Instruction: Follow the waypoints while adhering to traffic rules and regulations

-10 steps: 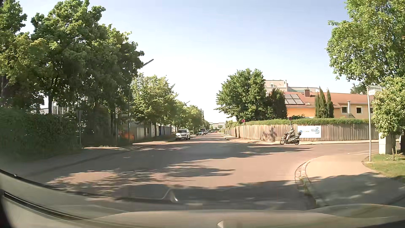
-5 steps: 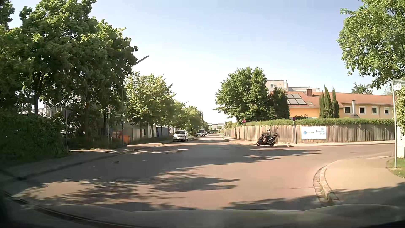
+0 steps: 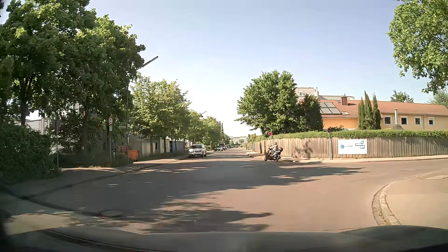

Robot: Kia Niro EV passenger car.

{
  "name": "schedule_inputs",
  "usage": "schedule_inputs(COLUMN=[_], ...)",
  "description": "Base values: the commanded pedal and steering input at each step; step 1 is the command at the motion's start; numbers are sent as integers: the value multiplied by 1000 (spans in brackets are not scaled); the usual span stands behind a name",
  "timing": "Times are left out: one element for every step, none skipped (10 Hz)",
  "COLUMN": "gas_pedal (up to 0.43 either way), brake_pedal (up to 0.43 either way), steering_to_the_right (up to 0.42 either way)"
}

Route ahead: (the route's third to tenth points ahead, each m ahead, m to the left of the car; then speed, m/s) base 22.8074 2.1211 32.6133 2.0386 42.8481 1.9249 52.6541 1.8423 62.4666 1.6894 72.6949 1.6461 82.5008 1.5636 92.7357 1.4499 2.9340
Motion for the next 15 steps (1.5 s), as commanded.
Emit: schedule_inputs(gas_pedal=[0,0,0,0,0,0,0,0,0,0,0,0,0,0,0], brake_pedal=[0,0,0,6,24,49,55,55,55,61,55,55,61,61,61], steering_to_the_right=[7,7,7,7,7,7,7,7,7,6,3,-3,-7,-8,-8])
